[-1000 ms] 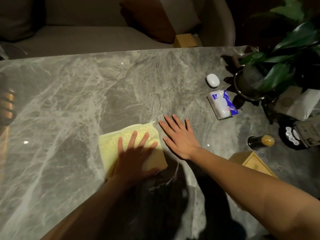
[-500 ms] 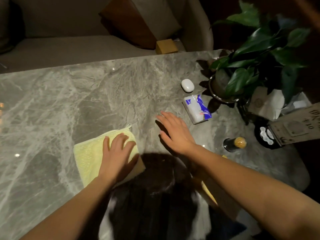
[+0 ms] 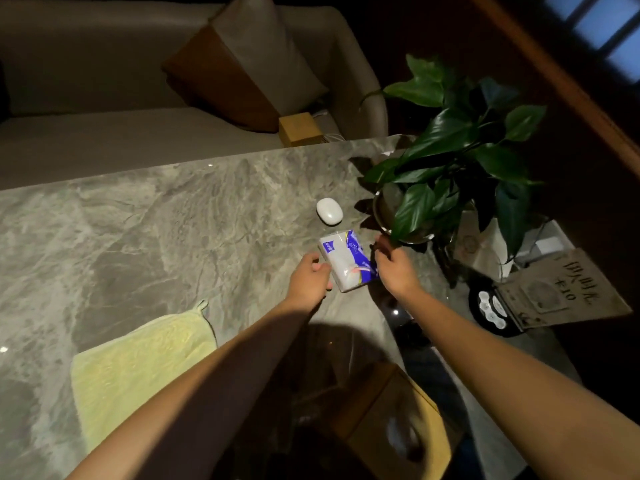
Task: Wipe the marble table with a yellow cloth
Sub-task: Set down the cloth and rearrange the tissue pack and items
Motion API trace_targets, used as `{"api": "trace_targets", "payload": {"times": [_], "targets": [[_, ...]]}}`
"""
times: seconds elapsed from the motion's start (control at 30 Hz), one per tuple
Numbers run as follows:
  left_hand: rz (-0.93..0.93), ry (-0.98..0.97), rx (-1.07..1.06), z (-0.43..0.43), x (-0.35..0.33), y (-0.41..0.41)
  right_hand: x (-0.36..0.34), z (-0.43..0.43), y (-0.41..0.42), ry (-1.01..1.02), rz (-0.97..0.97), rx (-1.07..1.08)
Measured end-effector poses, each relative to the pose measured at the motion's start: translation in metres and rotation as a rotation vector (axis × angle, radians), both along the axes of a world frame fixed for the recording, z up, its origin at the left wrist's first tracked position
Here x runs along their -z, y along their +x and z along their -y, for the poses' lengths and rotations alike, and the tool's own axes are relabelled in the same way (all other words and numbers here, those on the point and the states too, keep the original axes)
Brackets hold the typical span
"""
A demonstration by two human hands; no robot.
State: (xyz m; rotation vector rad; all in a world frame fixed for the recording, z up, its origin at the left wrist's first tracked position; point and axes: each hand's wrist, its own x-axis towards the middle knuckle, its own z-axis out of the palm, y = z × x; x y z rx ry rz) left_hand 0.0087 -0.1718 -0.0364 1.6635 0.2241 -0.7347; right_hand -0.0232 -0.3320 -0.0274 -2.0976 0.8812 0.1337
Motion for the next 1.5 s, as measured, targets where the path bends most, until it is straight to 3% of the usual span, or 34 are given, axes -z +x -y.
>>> {"api": "trace_targets", "payload": {"times": [0.17, 0.43, 0.67, 0.77, 0.83, 0.97, 1.1, 1.27, 1.4, 1.5], "targets": [[0.028, 0.004, -0.058, 0.028, 0.007, 0.003, 0.005, -0.002, 0.005, 0.024, 0.030, -0.149], [0.023, -0.037, -0.044, 0.040, 0.020, 0.017, 0.004, 0.008, 0.016, 0.108, 0.140, -0.054], [-0.060, -0.103, -0.013, 0.043, 0.018, 0.019, 0.002, 0.018, 0.025, -0.035, 0.011, 0.068], [-0.097, -0.128, 0.050, 0.044, 0.015, 0.025, 0.000, 0.023, 0.024, -0.056, 0.036, 0.112], [-0.013, -0.081, -0.026, 0.042, 0.012, 0.028, -0.003, 0.023, 0.019, -0.082, 0.111, 0.121], [0.035, -0.056, -0.175, 0.038, 0.011, 0.056, -0.016, 0.012, 0.043, -0.172, 0.301, -0.201], [0.018, -0.195, -0.247, 0.046, 0.013, 0.085, -0.011, 0.008, 0.082, -0.171, 0.170, -0.442], [0.036, -0.276, -0.207, 0.055, 0.004, 0.090, -0.002, 0.012, 0.093, -0.111, 0.121, -0.457], [0.023, -0.231, -0.089, 0.065, -0.005, 0.092, 0.001, 0.021, 0.093, -0.015, 0.120, -0.340], [0.036, -0.213, -0.032, 0.077, -0.004, 0.095, 0.003, 0.029, 0.093, -0.074, 0.109, -0.274]]}}
